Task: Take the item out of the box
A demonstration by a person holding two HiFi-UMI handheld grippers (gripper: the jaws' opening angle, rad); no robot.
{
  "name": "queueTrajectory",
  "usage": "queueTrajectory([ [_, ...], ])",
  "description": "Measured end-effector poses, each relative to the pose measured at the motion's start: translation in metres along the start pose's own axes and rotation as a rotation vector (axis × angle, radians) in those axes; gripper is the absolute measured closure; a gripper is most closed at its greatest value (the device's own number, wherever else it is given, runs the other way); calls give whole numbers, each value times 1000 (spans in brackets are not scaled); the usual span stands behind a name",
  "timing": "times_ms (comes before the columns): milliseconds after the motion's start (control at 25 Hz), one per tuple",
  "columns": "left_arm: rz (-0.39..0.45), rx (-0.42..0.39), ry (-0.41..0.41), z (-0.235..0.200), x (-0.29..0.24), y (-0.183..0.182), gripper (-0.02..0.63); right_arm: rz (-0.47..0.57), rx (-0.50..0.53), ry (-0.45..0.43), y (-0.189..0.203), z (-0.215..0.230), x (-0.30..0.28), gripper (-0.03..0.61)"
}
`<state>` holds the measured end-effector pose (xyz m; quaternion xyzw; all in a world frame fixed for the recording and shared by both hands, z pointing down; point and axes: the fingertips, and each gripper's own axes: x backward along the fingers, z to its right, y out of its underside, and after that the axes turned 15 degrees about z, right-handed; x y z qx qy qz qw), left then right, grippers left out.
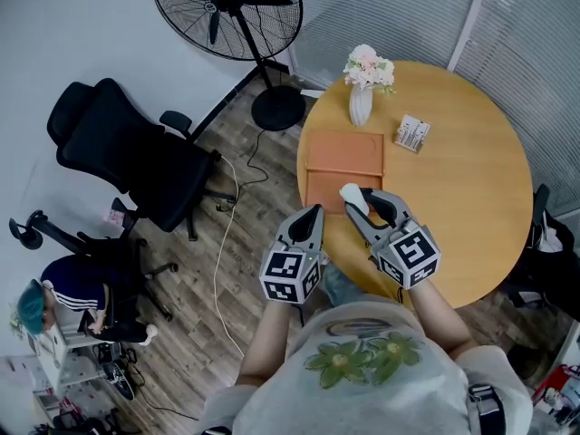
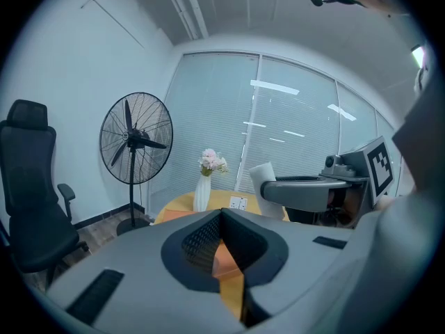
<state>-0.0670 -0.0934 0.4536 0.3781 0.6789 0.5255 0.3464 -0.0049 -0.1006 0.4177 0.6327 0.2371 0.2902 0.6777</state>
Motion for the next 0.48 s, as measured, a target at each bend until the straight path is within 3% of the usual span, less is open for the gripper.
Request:
queueTrajectory([
  [480,-3,6,-10,0,4,3,606,-17,-5,5,6,-1,2,448],
])
